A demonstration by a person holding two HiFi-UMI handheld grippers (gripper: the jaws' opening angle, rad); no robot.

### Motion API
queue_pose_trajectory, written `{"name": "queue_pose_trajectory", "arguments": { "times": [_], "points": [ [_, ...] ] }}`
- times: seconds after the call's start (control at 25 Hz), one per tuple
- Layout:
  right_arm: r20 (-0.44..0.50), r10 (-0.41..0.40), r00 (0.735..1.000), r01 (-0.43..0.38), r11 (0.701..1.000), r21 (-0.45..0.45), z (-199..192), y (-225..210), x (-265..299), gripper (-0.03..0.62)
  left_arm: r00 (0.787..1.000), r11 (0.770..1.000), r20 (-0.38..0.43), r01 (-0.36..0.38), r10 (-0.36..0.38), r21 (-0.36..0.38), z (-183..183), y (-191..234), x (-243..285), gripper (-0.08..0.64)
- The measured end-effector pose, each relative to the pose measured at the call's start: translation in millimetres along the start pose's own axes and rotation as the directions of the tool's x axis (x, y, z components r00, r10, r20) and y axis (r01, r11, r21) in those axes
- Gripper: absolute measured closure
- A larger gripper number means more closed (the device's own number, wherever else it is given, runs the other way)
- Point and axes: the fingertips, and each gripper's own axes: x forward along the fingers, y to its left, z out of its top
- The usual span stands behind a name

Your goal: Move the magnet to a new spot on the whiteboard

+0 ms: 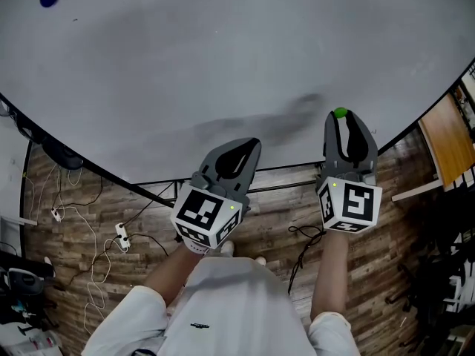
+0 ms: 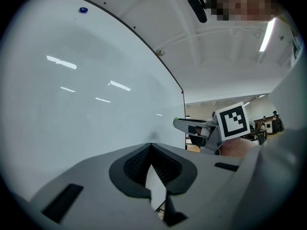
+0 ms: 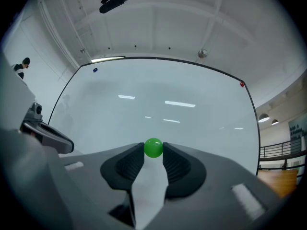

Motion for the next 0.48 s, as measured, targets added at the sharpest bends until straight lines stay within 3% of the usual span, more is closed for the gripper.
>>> {"name": "queue_pose_trajectory", "arguments": {
  "times": [0.48],
  "points": [
    [-0.007, -0.031, 0.999, 0.031, 0.999, 0.015, -15.2, -0.1, -38.6, 0.460, 1.000, 1.000, -0.010, 0.017, -0.017, 0.000, -6.9, -6.4, -6.3, 0.554]
  ]
}}
